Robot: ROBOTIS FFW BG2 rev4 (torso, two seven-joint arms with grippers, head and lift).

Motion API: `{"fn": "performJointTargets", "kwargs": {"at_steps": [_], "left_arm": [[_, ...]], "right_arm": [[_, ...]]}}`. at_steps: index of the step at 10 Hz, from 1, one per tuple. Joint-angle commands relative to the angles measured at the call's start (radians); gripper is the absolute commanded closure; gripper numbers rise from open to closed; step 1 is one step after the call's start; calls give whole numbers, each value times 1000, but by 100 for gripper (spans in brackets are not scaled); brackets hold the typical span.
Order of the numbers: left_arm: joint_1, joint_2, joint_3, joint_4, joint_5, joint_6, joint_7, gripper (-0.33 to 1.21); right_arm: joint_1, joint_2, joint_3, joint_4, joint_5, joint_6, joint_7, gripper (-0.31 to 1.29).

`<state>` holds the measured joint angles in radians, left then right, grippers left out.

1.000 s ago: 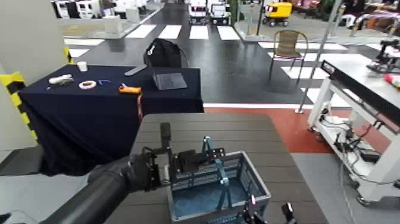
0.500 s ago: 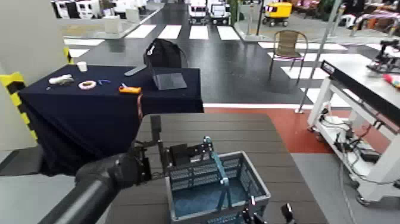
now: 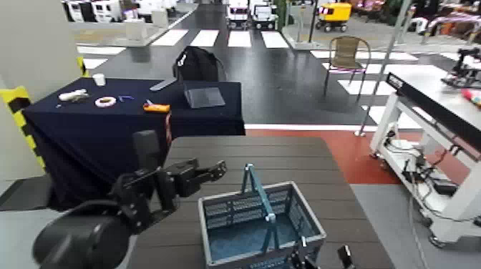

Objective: Place the crate on the table.

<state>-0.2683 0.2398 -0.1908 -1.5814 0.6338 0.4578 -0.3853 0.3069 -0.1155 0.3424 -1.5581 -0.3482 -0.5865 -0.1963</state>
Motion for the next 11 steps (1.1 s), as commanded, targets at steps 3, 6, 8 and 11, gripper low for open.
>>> {"fn": "performJointTargets", "kwargs": {"at_steps": [3, 6, 8, 11], "left_arm": [[357, -97, 148, -247, -278, -291, 187, 8], [480, -62, 97, -244, -312, -505, 356, 9], [526, -59, 62, -246, -362, -619, 442, 10], [560, -36, -6, -244, -428, -697, 588, 11]], "right_arm": [[12, 7, -23, -14, 23, 14, 0, 14], [26, 13, -49, -43, 80, 47, -3, 14], [34, 11, -59, -62, 100, 67, -2, 14], [41, 11, -69, -71, 103, 80, 0, 14]]}}
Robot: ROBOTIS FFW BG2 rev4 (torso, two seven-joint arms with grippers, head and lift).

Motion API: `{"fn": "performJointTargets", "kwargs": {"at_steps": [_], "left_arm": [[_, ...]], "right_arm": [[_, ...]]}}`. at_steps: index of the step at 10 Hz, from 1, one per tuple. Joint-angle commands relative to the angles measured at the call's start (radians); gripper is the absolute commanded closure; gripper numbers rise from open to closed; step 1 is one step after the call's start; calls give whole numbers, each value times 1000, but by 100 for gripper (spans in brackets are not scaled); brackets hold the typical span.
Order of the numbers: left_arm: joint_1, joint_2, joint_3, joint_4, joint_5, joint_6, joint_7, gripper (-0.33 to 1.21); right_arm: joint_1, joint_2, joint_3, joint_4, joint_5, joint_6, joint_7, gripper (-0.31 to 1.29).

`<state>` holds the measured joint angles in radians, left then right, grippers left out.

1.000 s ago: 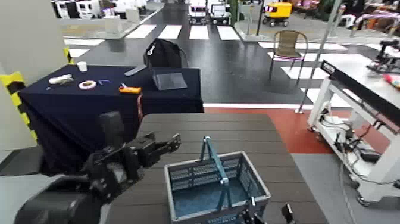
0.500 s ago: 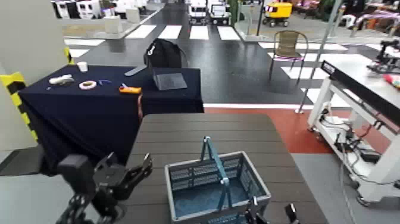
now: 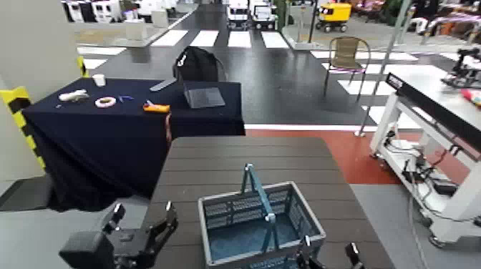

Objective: Place the crate on the table.

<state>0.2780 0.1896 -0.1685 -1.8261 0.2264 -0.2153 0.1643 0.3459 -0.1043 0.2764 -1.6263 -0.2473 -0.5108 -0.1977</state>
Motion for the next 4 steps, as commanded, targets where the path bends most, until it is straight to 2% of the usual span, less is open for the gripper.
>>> {"fn": "performJointTargets", "kwargs": {"at_steps": [1, 4], "left_arm": [[13, 21, -37, -1, -21, -24, 57, 11], [18, 24, -40, -2, -30, -29, 58, 11]], "right_arm": [[2, 0, -5, -4, 2, 11, 1, 14], [7, 0, -13, -18, 10, 35, 4, 14]]}}
